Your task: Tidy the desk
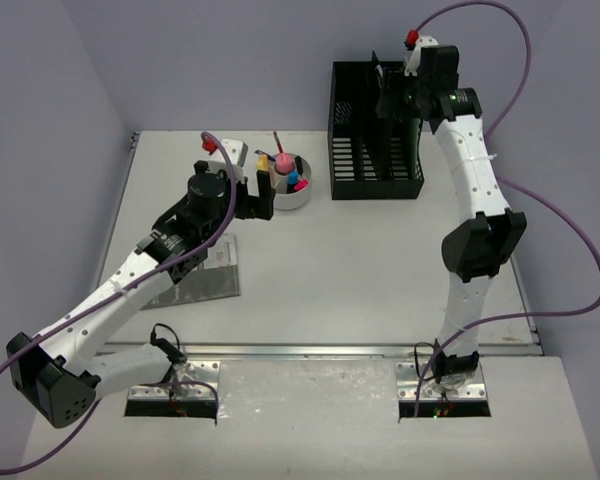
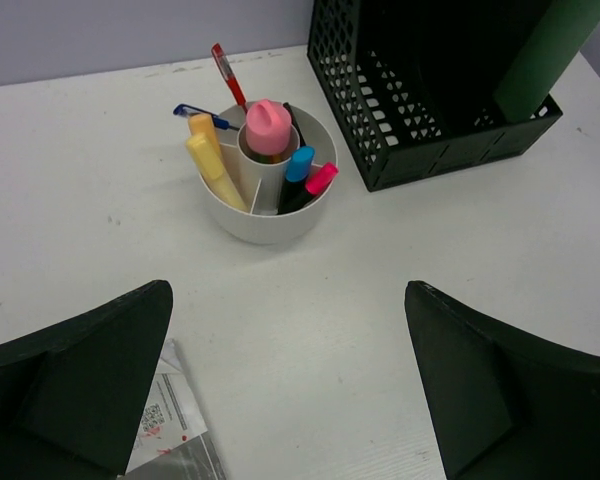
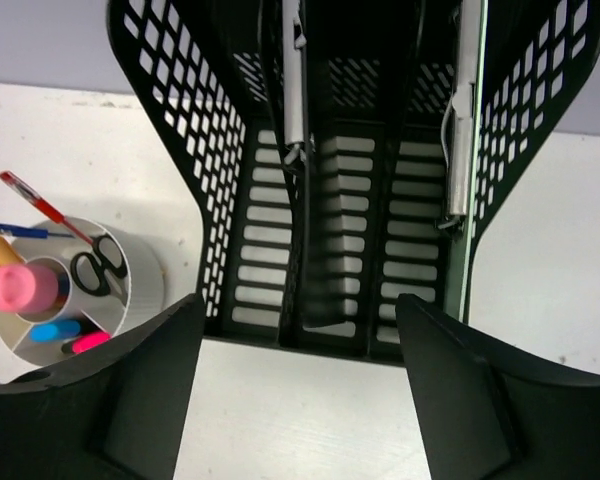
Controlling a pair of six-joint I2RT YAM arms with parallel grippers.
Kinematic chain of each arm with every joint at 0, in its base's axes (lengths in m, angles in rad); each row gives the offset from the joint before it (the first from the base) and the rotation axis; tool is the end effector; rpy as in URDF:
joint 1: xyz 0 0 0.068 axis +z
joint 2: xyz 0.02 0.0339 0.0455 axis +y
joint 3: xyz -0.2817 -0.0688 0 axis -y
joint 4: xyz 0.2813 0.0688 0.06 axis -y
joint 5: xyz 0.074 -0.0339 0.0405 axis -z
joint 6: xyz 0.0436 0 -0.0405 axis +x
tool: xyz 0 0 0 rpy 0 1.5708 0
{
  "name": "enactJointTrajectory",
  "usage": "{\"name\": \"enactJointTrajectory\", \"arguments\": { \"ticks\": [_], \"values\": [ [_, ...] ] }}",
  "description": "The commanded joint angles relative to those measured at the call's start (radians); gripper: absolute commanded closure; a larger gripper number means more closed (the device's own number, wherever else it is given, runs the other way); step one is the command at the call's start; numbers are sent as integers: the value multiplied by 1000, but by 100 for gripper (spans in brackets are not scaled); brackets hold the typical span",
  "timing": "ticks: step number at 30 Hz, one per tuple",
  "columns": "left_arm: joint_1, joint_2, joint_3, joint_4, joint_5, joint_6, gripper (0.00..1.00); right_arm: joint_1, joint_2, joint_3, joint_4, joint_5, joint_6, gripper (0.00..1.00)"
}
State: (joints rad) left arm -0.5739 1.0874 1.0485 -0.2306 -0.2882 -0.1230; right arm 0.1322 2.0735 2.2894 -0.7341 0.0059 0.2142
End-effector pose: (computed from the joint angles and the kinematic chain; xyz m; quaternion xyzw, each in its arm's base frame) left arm 0.2453 -0.1438 0.3811 0.0913 0.7870 -0.0973 0.6024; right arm 0.5153 0.0683 0.4210 0.0369 0.8639 0.0841 0.4953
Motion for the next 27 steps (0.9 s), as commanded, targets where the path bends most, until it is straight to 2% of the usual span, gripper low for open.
{"name": "enactJointTrajectory", "arguments": {
  "ticks": [1,4,10,13,16,18,19,21,22,23,25,27],
  "values": [
    [23,-52,-13,30,-26,-43,0,-6,-19,50,94,-33,14,22],
    [39,-72,-25,34,-58,-75,0,-6,-70,55,137,-53,5,21],
    [108,-69,-24,-39,-25,-106,0,-6,-267,-71,255,-66,-47,21],
    [166,-29,-16,-159,9,-122,0,-6,-399,-198,275,-116,-88,21],
    [242,23,-22,-260,75,-72,0,-5,-507,-396,282,-177,-117,21],
    [342,52,-31,-299,147,6,0,-5,-601,-540,274,-234,-125,22],
    [459,52,-53,-299,276,73,0,-5,-625,-618,263,-256,-133,22],
    [601,60,-71,-299,427,158,1,-5,-688,-689,234,-323,-133,23],
    [746,74,-68,-308,548,227,6,-5,-705,-750,225,-351,-133,24],
    [808,121,-61,-338,614,267,8,-5,-734,-780,214,-394,-128,25],
    [900,184,-33,-368,647,362,10,0,-751,-844,203,-444,-128,27],
    [904,210,-33,-392,624,480,10,13,-763,-892,182,-481,-136,29]
  ]
}}
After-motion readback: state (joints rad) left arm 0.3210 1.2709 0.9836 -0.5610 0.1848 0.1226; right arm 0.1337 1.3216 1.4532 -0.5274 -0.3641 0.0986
